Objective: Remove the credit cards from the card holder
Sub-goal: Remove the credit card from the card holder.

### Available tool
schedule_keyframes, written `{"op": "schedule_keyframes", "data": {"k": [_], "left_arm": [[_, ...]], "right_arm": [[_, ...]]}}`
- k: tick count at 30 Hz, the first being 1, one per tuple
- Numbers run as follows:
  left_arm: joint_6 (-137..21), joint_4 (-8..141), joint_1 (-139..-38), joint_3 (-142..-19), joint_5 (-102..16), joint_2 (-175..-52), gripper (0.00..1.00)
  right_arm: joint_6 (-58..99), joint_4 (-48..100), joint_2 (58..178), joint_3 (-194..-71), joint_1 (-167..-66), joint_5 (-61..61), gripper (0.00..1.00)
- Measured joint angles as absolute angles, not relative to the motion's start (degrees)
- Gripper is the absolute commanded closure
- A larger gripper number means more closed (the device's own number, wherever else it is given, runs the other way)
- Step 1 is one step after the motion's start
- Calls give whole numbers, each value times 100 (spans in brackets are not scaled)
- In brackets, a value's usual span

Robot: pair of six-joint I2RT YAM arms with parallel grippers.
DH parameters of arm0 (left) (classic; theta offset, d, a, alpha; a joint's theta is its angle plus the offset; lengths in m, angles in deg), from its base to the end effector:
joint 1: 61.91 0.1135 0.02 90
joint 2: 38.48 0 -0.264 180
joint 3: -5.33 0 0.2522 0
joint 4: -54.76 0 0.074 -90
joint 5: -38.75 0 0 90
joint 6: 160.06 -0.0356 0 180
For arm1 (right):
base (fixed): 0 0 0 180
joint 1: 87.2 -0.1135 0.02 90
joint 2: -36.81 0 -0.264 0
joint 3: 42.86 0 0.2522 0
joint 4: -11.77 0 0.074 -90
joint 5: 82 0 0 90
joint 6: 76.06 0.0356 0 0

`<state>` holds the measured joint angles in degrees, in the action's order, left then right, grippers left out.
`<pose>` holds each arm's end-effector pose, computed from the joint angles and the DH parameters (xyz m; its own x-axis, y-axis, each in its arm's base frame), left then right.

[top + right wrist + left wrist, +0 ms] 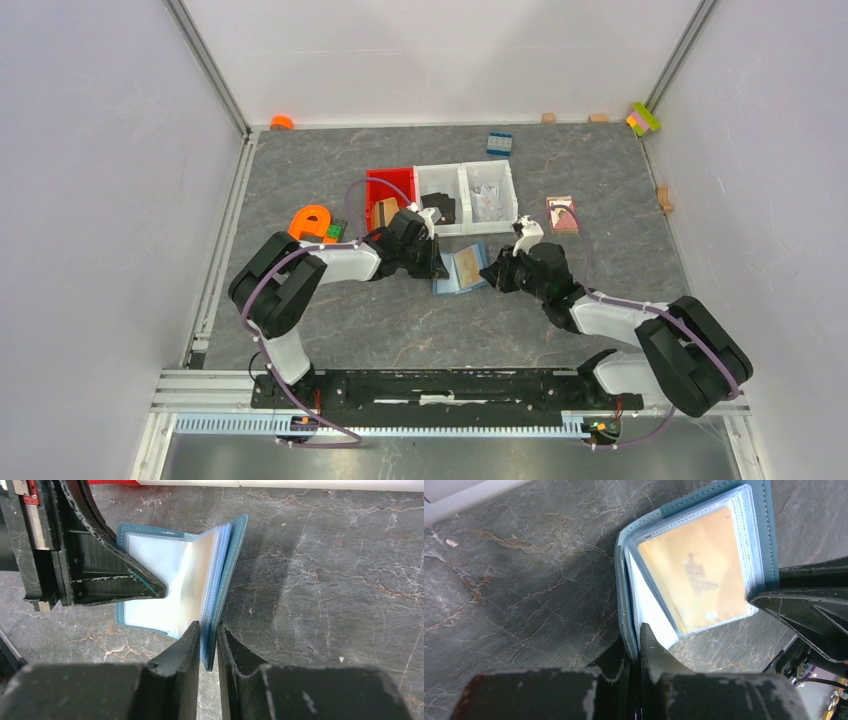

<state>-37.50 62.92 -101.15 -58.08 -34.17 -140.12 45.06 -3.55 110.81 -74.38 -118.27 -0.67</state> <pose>0.2613 -0.2269 0.1378 -0.8825 0.0566 -0.4669 0.3401 0.7625 -0.5504 0.1946 0.1235 0.1471 -0.6578 0.2002 -0.7261 -0.3330 0.7874 0.5188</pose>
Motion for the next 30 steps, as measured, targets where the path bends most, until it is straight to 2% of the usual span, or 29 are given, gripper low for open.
{"op": "schedule_keyframes", "data": {"k": [4,17,30], "left_arm": [[-3752,6294,-10115,-5810,-3417,-14012,98],[-3752,6292,-10115,-5834,-3402,-14041,98],[-3754,6292,-10115,-5852,-3314,-14067,98]], "right_arm": [[4501,-526,11066,-7429,-11830,-277,86],[4519,-1048,10993,-7254,-11832,-762,82],[4536,-1179,11042,-7212,-11832,-871,85]]}}
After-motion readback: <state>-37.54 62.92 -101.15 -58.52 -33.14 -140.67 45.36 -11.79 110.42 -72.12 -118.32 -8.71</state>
